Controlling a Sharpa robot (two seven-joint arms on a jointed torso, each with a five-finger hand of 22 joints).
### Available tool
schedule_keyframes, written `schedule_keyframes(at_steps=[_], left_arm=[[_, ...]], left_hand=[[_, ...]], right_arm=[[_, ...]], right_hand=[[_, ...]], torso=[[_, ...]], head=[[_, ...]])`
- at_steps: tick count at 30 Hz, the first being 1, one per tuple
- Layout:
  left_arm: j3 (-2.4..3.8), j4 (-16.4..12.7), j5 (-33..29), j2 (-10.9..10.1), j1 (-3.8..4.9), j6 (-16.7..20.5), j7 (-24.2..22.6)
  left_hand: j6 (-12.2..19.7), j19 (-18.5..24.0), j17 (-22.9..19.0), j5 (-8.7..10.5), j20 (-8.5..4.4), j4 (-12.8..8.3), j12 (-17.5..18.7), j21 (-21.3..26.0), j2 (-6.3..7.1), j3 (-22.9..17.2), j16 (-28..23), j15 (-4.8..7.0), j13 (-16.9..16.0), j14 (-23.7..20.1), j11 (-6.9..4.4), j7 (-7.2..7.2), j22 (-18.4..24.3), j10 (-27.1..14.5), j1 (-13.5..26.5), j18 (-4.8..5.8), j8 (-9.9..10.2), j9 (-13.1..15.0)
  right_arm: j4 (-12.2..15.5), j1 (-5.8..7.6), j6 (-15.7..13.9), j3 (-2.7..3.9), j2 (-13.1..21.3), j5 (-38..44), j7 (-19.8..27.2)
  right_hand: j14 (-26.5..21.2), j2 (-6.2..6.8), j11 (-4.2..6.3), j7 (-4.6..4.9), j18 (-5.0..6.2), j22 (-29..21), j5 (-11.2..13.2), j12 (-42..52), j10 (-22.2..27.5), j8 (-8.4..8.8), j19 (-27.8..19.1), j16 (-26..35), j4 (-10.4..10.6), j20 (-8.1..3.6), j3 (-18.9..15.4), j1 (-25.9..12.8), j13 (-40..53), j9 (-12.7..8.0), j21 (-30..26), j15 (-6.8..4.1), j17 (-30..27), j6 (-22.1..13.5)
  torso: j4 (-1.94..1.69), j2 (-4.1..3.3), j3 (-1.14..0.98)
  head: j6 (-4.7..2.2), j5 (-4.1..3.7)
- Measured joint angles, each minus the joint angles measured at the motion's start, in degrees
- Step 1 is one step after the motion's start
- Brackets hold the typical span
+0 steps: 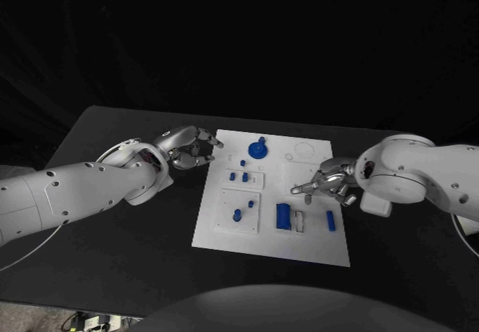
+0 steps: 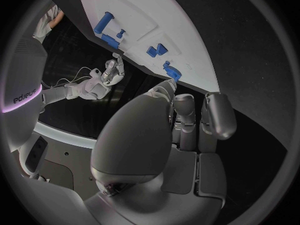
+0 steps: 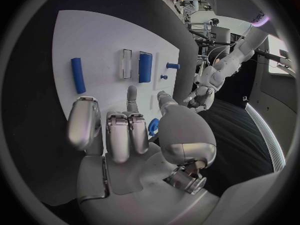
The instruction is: Assemble the parts on the task board
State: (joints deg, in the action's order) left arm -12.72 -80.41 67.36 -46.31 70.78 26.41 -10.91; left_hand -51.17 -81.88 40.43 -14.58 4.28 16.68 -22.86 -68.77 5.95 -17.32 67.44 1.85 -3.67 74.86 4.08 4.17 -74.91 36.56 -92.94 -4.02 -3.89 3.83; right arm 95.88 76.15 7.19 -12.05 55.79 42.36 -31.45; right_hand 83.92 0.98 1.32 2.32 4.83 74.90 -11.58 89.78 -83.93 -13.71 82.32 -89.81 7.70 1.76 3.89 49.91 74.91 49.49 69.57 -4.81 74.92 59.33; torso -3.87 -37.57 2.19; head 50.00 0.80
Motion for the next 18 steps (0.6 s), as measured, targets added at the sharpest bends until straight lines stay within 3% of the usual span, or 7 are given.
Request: schedule_keyframes(at_steps=[2, 6, 10, 14, 18], left_arm=[[0.00, -0.10, -0.02, -0.12, 0.00, 0.03, -0.06], [-0.02, -0.10, -0.04, -0.14, 0.00, 0.07, -0.10], [-0.02, -0.04, -0.07, 0.13, -0.01, 0.12, -0.13], [-0.01, 0.00, -0.09, 0.38, -0.09, 0.13, -0.15], [-0.01, -0.03, -0.11, 0.29, -0.18, 0.13, -0.16]], left_hand=[[0.00, 0.00, 0.03, 0.00, 0.00, -0.17, 0.00, 0.00, 0.00, -0.17, 0.00, 0.00, 0.00, 0.00, 0.14, 0.00, 0.00, 0.15, 0.00, 0.00, 0.00, 0.00], [0.00, 0.00, 0.06, 0.00, 0.00, -0.18, 0.00, 0.00, 0.00, -0.18, 0.00, 0.00, 0.00, 0.00, 0.20, 0.00, 0.00, 0.21, 0.00, 0.00, 0.00, 0.00], [-0.22, 0.00, 0.06, 0.00, 0.00, -0.17, 0.00, 0.00, 0.00, -0.48, 0.00, -0.20, 0.00, -0.20, 0.03, 0.22, 0.00, 0.38, 0.00, 0.00, 0.00, 0.00], [-0.22, 0.00, 0.05, 0.00, 0.00, -0.02, 0.00, 0.00, 0.00, -0.65, 0.00, -0.20, 0.00, -0.20, 0.00, 0.22, 0.00, 0.42, 0.00, 0.00, 0.00, 0.00], [-0.22, 0.00, 0.05, 0.00, 0.00, -0.02, 0.00, 0.00, 0.00, -0.65, 0.00, -0.20, 0.00, -0.20, 0.00, 0.22, 0.00, 0.42, 0.00, 0.00, 0.00, 0.00]], right_arm=[[1.26, 0.46, -0.81, 0.00, 2.26, -0.08, 0.39], [2.16, 0.86, -0.98, -0.02, 4.64, 0.04, 0.13], [1.96, 1.06, -0.14, -0.06, 6.39, 1.69, -1.14], [1.57, 1.13, 1.37, -0.09, 7.03, 5.15, -2.64], [1.30, 1.13, 2.92, -0.12, 7.16, 8.49, -3.93]], right_hand=[[0.00, -0.30, 0.32, -0.35, 0.00, 0.00, -2.35, 0.00, -0.12, -0.69, 0.21, 0.00, 0.20, -0.21, -0.20, 0.23, 0.00, 0.32, 0.17, 0.00, 0.00, 0.92], [0.00, -0.82, 0.53, -0.36, 0.00, 0.00, -4.35, 0.00, -0.11, -0.69, 0.20, 0.00, 0.18, -0.21, -0.18, 0.61, 0.00, 0.28, 0.17, 0.00, 0.00, 0.93], [0.22, -0.96, 0.52, -0.80, 0.01, 0.05, -10.87, 0.00, -0.11, 0.18, -0.31, 0.00, -1.33, -0.72, 1.04, 3.23, 0.00, -0.81, -1.85, -0.22, 0.00, 1.38], [0.22, -0.64, 0.52, -0.86, 0.00, 0.04, -11.61, 0.00, -0.11, 0.24, -0.78, 0.00, -1.70, -0.53, 1.27, 3.66, 0.00, -1.43, -2.90, -0.22, -0.01, 2.05], [0.01, -0.64, 0.87, -0.98, 0.00, 0.04, -10.15, 0.00, -0.06, 0.76, -0.98, 0.00, -1.70, -0.73, 1.27, 3.66, 0.00, -2.15, -3.17, -0.43, -0.01, 3.16]], torso=[[0.04, 0.01, 0.00], [0.11, 0.12, 0.12], [0.14, 0.29, 0.32], [0.15, 0.34, 0.36], [0.13, 0.37, 0.40]], head=[[0.00, 0.01], [0.00, -0.21], [0.00, -0.68], [0.00, -0.98], [0.00, -1.09]])
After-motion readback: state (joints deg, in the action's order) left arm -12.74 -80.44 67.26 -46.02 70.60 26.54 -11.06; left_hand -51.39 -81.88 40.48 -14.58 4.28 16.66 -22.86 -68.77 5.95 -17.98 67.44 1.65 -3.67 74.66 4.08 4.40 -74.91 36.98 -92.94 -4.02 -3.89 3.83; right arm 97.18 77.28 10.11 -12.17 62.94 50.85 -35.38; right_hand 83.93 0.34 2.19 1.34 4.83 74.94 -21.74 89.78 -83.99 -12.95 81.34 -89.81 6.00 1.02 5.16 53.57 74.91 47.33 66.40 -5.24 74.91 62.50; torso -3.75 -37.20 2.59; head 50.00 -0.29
